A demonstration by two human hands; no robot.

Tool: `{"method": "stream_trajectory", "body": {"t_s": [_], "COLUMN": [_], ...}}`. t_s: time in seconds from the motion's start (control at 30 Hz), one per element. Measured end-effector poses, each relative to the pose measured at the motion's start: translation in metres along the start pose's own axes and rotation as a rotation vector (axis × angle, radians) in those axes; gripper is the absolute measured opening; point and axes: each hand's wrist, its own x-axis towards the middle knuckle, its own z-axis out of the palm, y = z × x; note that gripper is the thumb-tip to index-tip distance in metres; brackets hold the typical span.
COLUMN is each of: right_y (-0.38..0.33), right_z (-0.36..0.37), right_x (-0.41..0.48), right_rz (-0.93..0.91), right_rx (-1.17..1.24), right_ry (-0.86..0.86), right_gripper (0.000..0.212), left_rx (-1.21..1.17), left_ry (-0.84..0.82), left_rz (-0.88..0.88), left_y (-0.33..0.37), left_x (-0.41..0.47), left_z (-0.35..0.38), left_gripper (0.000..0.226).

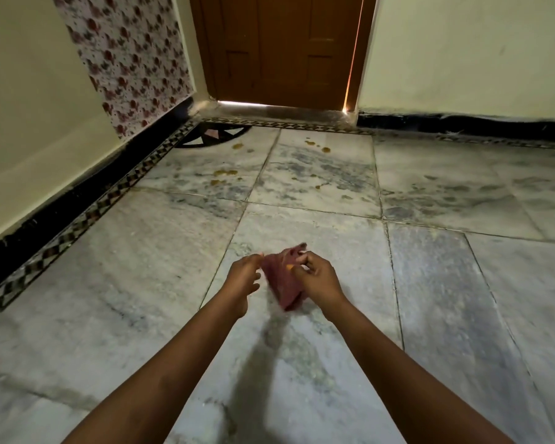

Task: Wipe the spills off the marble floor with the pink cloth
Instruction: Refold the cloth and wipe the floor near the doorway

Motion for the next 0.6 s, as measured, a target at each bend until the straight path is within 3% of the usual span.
{"method": "stream_trajectory", "body": {"t_s": [0.07,0.2,0.43,0.6], "right_y": [0.000,0.002,0.002,0.004], "right_z": [0.004,0.014,0.017,0.021], "right_x": [-0.002,-0.008,-0.012,-0.007], "right_rz": [-0.101,-0.219,-0.177,-0.032], "right_rx": [-0.160,-0.370,-0.104,0.104], "right_ry": [-0.029,-0.131,-0.141,-0.040], "right_gripper": [0.004,0.008,0.013,0.023], "left_rx": [-0.073,-0.221,-0.252,-0.228], "left_ry": [0.005,-0.164,-0.047,-0.130], "left_rz": [-0.003,-0.021,-0.014,-0.007], "left_y": [0.001,0.005,-0.001,0.004], "left_x": [-0.003,-0.010,-0.004,-0.010], "left_z": [0.000,-0.004,-0.009,-0.004], "left_gripper": [0.021,0.026,0.016,0.021]}}
